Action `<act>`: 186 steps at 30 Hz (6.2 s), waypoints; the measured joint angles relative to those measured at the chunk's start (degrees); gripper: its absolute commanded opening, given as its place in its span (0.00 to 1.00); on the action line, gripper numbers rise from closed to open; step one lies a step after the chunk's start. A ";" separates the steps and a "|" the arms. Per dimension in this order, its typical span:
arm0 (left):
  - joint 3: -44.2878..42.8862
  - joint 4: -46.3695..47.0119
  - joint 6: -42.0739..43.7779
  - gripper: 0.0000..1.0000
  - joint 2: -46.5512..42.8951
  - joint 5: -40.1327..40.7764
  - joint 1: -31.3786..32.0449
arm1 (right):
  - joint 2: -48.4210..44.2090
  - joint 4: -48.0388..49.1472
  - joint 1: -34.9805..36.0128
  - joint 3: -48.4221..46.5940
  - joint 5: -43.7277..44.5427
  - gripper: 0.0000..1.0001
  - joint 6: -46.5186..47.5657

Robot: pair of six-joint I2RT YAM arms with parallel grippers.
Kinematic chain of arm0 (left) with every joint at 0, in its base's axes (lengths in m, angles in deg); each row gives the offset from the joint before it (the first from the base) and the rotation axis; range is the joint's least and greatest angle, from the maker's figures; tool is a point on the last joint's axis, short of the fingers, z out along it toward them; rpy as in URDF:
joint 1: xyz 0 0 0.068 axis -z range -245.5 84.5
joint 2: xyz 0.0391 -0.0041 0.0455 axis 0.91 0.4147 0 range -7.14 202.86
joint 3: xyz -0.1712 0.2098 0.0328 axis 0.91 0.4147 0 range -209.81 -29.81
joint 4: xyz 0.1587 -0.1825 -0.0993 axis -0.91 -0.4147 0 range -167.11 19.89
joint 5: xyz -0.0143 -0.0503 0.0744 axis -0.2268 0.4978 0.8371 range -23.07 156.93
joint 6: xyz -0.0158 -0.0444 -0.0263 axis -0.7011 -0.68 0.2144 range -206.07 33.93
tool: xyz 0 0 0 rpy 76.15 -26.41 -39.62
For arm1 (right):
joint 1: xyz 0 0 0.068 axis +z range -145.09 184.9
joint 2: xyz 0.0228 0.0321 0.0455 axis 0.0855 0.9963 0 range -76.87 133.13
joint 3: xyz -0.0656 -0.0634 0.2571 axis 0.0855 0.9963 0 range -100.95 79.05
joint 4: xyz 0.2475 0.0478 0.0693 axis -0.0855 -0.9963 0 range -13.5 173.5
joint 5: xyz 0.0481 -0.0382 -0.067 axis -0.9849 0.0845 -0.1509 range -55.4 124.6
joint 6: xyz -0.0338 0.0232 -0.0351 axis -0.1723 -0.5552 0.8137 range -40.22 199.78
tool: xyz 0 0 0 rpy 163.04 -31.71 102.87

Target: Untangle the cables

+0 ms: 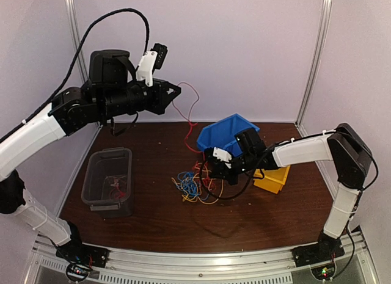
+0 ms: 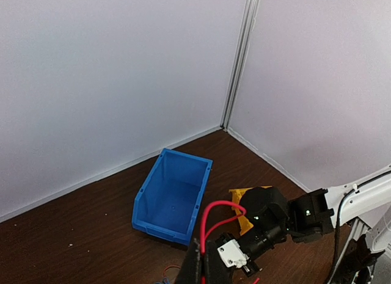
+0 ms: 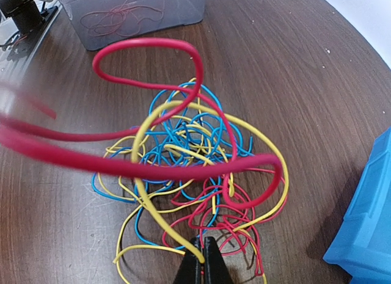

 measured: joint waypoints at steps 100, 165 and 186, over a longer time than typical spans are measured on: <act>-29.22 -17.38 23.19 0.00 -4.39 34.97 -2.91 | 1.53 -11.50 -0.42 -7.78 4.81 0.50 -2.16; -26.16 -4.87 22.84 0.00 -5.99 20.74 -2.91 | 24.79 -9.03 5.01 -34.73 -4.66 0.20 -10.03; -29.51 1.79 30.40 0.00 -11.02 26.77 -2.91 | 19.41 -4.66 2.67 -17.92 -0.17 0.00 -12.07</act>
